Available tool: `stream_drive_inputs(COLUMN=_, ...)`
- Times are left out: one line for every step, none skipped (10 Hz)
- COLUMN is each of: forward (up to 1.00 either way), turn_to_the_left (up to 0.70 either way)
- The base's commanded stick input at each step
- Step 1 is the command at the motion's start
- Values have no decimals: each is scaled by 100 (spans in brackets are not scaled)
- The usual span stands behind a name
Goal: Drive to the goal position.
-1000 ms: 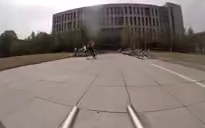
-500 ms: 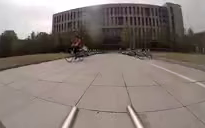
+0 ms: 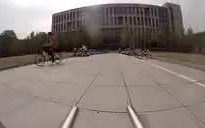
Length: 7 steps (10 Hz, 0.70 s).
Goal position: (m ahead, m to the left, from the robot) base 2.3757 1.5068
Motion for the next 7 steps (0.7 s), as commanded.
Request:
stream_drive_inputs(forward=0, turn_to_the_left=-58)
stream_drive_inputs(forward=0, turn_to_the_left=-13)
stream_drive_inputs(forward=0, turn_to_the_left=0)
stream_drive_inputs(forward=0, turn_to_the_left=0)
stream_drive_inputs(forward=0, turn_to_the_left=0)
stream_drive_inputs(forward=0, turn_to_the_left=0)
stream_drive_inputs(forward=0, turn_to_the_left=0)
